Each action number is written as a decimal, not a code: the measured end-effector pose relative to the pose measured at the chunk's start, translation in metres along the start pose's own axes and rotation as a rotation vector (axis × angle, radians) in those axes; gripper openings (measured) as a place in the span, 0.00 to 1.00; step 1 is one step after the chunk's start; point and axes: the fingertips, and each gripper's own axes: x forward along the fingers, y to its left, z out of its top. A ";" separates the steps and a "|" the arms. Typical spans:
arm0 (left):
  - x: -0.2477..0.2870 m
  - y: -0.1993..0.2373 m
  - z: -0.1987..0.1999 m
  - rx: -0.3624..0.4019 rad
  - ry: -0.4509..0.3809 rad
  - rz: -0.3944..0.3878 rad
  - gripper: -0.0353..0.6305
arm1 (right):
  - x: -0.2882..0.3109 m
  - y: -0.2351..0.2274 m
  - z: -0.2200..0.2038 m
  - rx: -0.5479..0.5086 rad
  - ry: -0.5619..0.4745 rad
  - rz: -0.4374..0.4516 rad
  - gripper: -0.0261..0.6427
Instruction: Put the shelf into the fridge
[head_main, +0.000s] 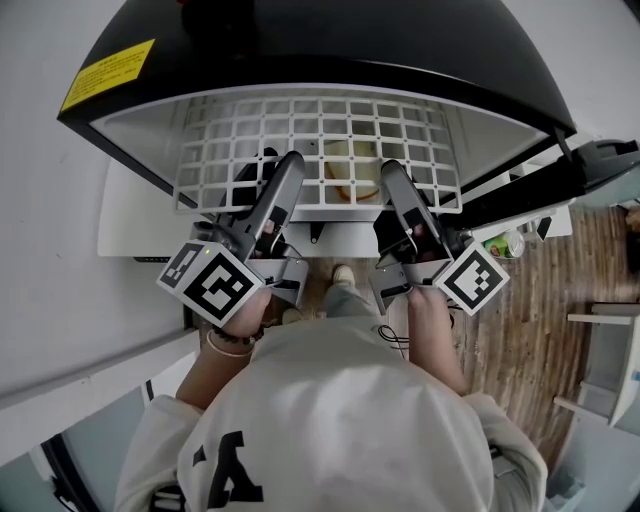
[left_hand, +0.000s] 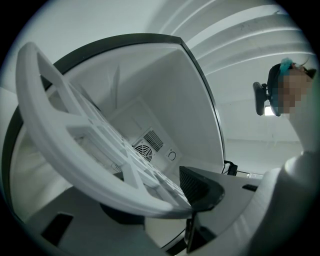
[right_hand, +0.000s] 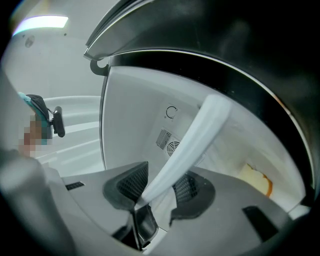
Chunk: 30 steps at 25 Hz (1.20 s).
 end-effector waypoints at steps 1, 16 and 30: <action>0.001 0.000 0.000 0.000 0.001 0.000 0.37 | 0.001 0.000 0.000 0.000 -0.001 0.001 0.27; 0.012 0.006 0.004 -0.007 0.004 -0.002 0.37 | 0.010 -0.006 0.006 0.009 -0.004 0.006 0.27; 0.020 0.010 0.007 -0.004 0.003 -0.012 0.38 | 0.017 -0.010 0.010 0.001 -0.024 -0.001 0.27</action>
